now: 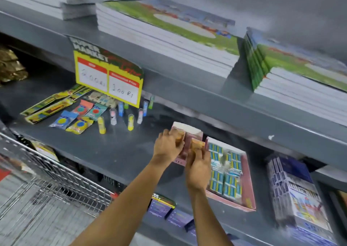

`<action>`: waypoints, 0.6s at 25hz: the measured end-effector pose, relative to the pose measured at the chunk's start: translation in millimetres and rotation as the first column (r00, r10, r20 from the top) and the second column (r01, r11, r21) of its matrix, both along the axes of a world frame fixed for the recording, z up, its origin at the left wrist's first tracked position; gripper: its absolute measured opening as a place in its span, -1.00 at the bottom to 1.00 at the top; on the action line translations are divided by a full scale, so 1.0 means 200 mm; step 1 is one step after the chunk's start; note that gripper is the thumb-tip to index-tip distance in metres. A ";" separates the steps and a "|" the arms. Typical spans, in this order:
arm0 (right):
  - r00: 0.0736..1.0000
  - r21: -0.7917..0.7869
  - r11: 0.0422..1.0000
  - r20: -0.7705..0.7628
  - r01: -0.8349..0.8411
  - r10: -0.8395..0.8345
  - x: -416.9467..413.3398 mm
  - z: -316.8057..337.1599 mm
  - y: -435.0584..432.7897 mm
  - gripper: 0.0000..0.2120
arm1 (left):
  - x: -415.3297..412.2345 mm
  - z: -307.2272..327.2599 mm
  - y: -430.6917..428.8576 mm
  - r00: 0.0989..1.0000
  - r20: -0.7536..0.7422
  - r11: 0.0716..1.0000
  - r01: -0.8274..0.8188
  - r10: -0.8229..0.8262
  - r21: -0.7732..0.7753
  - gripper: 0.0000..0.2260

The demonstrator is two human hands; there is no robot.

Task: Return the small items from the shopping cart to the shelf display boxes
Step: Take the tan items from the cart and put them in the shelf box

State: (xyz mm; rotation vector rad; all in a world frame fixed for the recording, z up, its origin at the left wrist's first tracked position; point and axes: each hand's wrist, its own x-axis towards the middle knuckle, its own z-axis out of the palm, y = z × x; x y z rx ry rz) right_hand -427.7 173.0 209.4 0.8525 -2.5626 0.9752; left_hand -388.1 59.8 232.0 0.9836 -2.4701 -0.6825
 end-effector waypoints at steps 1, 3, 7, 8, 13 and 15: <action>1.000 -0.001 1.000 0.004 -0.023 0.023 -0.01 0.00 0.01 -0.65 | -0.03 -0.02 -0.02 1.000 -0.002 1.000 0.007 -0.007 0.009 -0.59; 0.998 0.018 0.998 -0.005 -0.066 0.067 -0.04 -0.01 0.01 -0.55 | -0.07 -0.05 -0.04 0.998 -0.037 0.997 0.053 -0.052 0.048 -0.62; 0.991 0.063 0.990 -0.028 -0.126 0.128 -0.09 -0.01 0.01 -0.48 | -0.04 -0.11 -0.05 0.995 -0.008 0.992 0.098 -0.099 -0.083 -0.62; 0.991 0.062 0.989 -0.026 -0.132 0.134 -0.10 -0.01 0.01 -0.48 | -0.01 -0.12 -0.04 0.996 -0.019 0.989 0.087 -0.090 -0.123 -0.63; 0.978 0.079 0.975 0.044 -0.207 0.204 -0.10 -0.02 0.00 -0.50 | 0.04 -0.19 -0.06 0.984 0.038 0.961 0.177 -0.173 -0.211 -0.56; 0.978 0.127 0.969 0.039 -0.210 0.207 -0.10 -0.03 0.01 -0.49 | 0.03 -0.20 -0.09 0.982 0.043 0.955 0.189 -0.184 -0.229 -0.65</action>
